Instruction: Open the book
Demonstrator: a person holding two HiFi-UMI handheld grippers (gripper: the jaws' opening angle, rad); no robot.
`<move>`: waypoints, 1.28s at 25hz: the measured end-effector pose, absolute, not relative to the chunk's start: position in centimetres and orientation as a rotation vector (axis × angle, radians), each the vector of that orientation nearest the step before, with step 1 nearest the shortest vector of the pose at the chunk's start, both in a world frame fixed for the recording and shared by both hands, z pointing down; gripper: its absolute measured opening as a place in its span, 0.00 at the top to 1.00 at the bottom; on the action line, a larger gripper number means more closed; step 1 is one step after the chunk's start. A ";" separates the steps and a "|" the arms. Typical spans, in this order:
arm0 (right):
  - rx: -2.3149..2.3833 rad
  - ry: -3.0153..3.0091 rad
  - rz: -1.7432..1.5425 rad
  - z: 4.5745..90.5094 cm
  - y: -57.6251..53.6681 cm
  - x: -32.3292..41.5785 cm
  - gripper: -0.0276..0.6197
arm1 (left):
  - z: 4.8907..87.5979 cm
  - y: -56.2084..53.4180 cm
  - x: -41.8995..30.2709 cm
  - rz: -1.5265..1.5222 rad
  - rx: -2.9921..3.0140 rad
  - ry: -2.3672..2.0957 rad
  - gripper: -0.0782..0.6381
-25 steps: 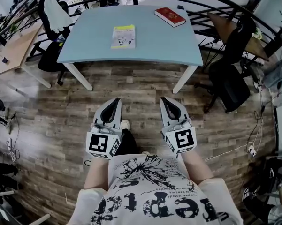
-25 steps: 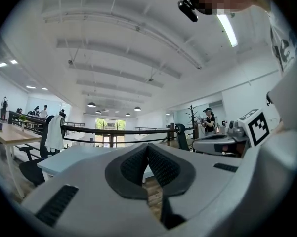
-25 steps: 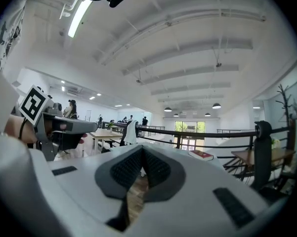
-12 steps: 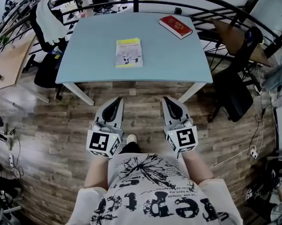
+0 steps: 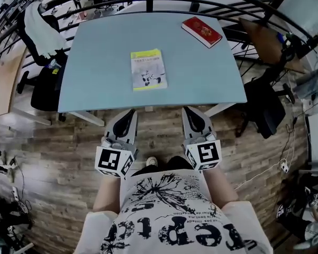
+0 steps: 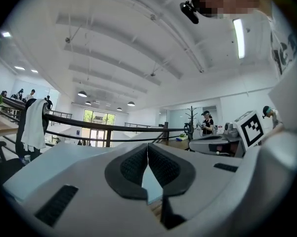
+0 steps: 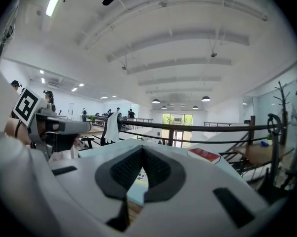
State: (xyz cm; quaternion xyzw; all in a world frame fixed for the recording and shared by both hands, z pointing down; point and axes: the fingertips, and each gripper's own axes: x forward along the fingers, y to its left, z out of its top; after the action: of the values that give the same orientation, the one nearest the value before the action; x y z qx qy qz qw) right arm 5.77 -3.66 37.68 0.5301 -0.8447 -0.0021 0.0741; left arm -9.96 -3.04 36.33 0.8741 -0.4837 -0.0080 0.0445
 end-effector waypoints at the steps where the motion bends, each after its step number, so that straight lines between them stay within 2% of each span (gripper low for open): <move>1: 1.590 -2.534 -0.003 37.8 -4.6 5.7 0.94 | 36.7 -3.9 -10.0 -0.014 2.667 -1.474 0.86; 11: 1.503 -2.557 0.037 40.0 -14.4 7.7 0.94 | 41.3 -13.7 -6.5 0.155 2.595 -1.443 0.86; 20: 1.392 -2.570 0.115 43.1 -23.4 12.5 0.94 | 50.2 -22.1 -0.2 0.431 2.462 -1.358 0.86; 21: 1.385 -2.566 0.122 43.6 -24.1 13.1 0.94 | 51.3 -22.8 0.5 0.463 2.450 -1.340 0.85; 24: 1.366 -2.556 0.147 45.1 -26.0 14.5 0.94 | 54.4 -24.6 2.4 0.538 2.416 -1.281 0.75; 32: 1.349 -2.527 0.192 48.2 -29.0 16.8 0.94 | 61.2 -27.4 4.3 0.700 2.333 -1.252 0.69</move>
State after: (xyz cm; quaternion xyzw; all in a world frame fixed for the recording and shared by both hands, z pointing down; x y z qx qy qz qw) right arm 16.83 -29.04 48.17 0.4655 -0.8722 0.0661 0.1348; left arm 4.32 -27.40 61.21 0.8346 -0.4478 0.2505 0.2003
